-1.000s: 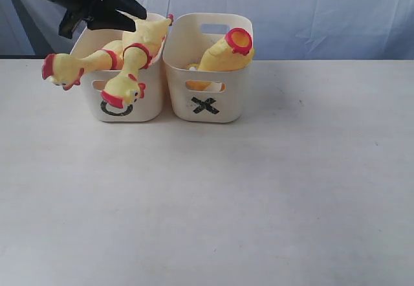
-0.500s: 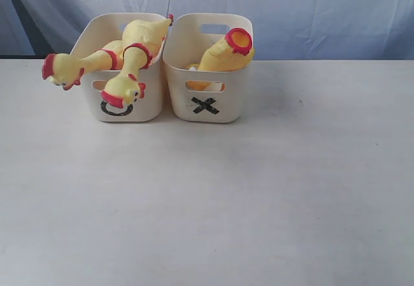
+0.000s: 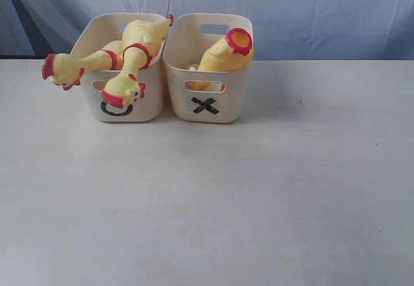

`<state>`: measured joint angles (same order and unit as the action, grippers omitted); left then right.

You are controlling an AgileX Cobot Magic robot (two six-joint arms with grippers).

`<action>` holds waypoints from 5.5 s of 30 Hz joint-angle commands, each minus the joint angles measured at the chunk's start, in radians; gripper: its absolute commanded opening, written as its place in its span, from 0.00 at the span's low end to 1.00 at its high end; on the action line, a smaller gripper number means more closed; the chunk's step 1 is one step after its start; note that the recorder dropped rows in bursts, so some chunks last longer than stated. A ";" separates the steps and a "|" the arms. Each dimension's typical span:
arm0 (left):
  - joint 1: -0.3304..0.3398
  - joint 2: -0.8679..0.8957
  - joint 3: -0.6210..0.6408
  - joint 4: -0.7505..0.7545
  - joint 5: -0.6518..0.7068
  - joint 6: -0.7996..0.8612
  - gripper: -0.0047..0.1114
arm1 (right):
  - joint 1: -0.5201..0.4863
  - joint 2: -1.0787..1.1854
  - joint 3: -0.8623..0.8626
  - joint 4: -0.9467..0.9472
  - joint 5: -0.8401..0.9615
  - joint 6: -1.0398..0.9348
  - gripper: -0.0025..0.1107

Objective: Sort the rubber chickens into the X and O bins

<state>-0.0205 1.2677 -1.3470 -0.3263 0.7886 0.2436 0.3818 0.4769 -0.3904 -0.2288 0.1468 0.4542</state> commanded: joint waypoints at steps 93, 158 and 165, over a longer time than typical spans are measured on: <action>0.058 -1.268 1.203 0.142 -0.762 0.027 0.04 | -0.347 -0.477 0.390 -0.009 -0.153 -0.002 0.01; 0.058 -1.268 1.347 0.187 -0.564 -0.121 0.04 | -0.347 -0.477 0.390 -0.005 0.155 -0.262 0.01; 0.058 -1.268 1.347 0.187 -0.562 -0.121 0.04 | -0.347 -0.477 0.390 -0.005 0.157 -0.260 0.01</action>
<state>0.0343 0.0051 -0.0036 -0.1278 0.2259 0.1308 0.0410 0.0055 -0.0031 -0.2288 0.3043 0.1985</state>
